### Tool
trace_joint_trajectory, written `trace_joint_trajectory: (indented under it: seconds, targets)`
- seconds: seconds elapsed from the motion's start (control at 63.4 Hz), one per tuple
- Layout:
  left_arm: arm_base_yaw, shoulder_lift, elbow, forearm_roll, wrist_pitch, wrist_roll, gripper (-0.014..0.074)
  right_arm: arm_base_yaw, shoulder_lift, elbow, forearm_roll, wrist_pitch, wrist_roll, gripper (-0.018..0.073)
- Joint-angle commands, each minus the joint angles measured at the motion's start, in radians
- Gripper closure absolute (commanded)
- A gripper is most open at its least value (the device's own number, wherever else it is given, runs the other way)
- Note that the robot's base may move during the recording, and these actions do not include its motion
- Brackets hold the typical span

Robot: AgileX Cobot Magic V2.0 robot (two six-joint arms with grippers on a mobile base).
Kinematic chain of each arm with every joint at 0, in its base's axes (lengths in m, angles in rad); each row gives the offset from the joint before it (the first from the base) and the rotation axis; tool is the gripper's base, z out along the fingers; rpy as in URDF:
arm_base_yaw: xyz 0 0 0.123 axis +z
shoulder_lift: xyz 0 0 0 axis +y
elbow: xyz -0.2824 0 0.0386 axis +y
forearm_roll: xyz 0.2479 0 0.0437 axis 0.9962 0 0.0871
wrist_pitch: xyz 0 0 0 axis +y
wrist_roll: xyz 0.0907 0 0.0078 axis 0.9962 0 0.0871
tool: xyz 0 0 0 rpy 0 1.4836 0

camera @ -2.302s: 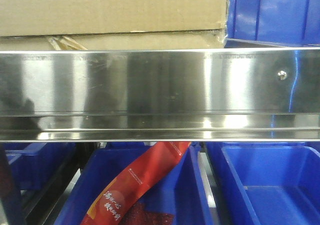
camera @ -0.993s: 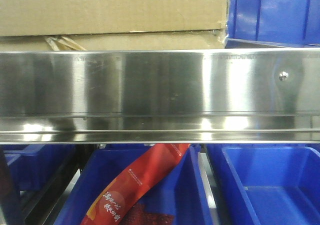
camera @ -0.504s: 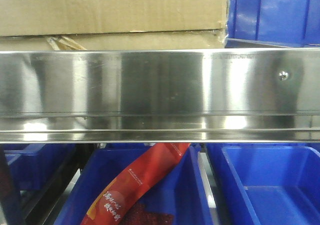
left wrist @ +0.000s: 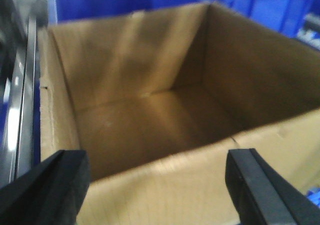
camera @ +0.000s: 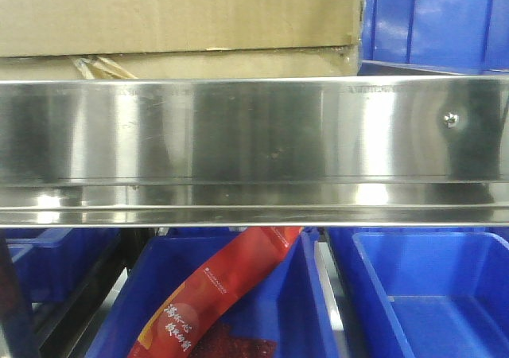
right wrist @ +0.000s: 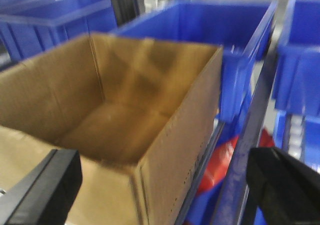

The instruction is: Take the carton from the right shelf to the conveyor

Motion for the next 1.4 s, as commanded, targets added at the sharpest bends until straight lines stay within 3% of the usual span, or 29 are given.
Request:
trace_joint_trajectory:
  seconds: [0.0,0.11,0.3,0.457,0.788,1.277,1.387]
  targets:
    - [-0.004,0.084,-0.124,0.070,0.107,-0.062,0.0132,0.006,0.095,-0.143,-0.084,0.104,0.061,-0.0009]
    - [0.014,0.196,-0.279,0.116,0.211,-0.082,0.0132,0.006,0.224,-0.309,-0.168,0.227,0.124,0.0021]
    - [0.091,0.344,-0.471,0.101,0.275,-0.082,0.0132,0.009,0.402,-0.546,-0.172,0.362,0.124,0.0062]
    - [0.128,0.436,-0.540,0.099,0.277,-0.082,0.0132,0.009,0.507,-0.659,-0.172,0.385,0.126,0.0062]
    - [0.187,0.524,-0.539,0.047,0.271,-0.082,0.0132,0.009,0.645,-0.681,-0.150,0.355,0.124,0.0062]
    - [0.187,0.593,-0.539,0.029,0.271,-0.082,0.0132,0.009,0.730,-0.681,-0.111,0.321,0.124,0.0064]
    - [0.187,0.593,-0.539,0.030,0.269,-0.082,0.0158,0.009,0.737,-0.681,-0.111,0.321,0.124,0.0143]
